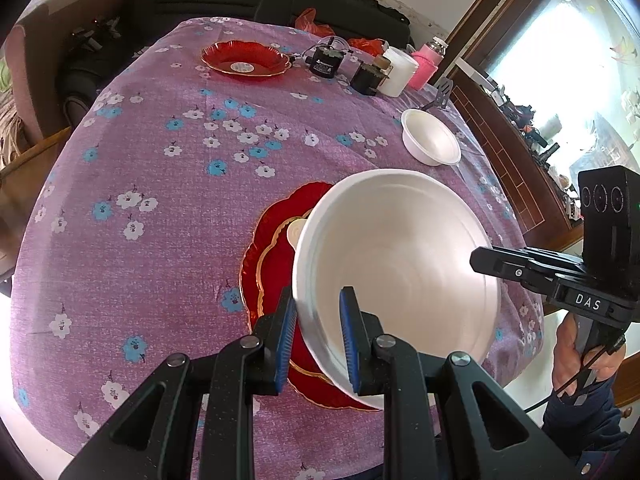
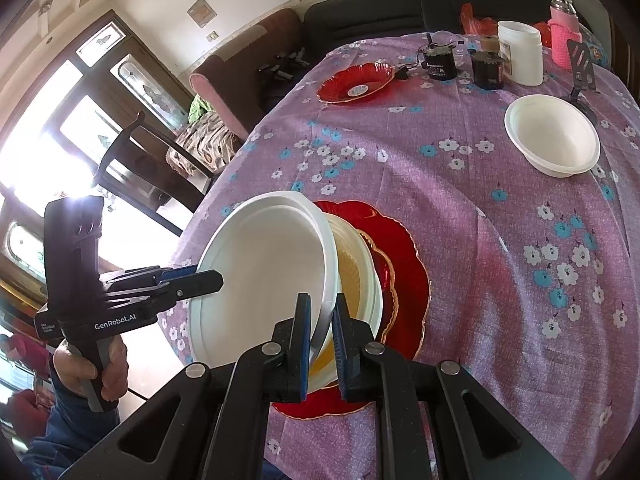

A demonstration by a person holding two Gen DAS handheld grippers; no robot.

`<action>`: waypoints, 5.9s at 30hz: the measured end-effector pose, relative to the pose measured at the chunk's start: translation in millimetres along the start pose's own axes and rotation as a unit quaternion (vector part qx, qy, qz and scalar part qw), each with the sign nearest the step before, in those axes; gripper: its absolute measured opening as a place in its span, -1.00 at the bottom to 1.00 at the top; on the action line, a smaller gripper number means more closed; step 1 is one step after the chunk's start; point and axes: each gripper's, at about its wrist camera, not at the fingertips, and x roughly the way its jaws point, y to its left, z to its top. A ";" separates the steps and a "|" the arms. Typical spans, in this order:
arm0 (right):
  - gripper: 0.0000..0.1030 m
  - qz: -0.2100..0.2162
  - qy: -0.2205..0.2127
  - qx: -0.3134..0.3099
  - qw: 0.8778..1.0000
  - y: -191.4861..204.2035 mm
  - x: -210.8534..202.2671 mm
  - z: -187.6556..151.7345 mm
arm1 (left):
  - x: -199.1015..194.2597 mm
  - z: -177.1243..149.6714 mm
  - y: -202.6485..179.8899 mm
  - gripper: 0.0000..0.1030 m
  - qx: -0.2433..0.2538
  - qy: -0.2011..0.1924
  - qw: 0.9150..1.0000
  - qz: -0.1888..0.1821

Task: Organize plates and bowls
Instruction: 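Lower the white foam bowl into the beige bowl and open both grippers, then move both grippers to the second white foam bowl and grasp its rim, then lift the second white bowl with both grippers and carry it over the stack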

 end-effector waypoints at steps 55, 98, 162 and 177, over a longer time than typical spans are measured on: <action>-0.46 0.001 -0.042 0.043 0.998 -39.2 -32.5 -9.0 | -15.6 0.2 -26.3 0.19 0.056 -0.065 0.991 0.105; -0.08 -0.114 -0.203 0.231 0.945 -250.6 -76.8 78.2 | 103.0 157.6 -192.0 0.25 0.031 -0.008 0.999 0.044; -0.79 -0.017 -0.234 0.156 0.959 -176.3 -95.2 36.8 | 90.8 154.0 -179.2 -0.75 0.041 -0.007 0.999 0.033; -0.78 0.017 -0.248 0.067 0.966 -69.3 -109.0 7.4 | 2.0 90.6 -121.3 -0.75 0.032 -0.069 0.997 -0.003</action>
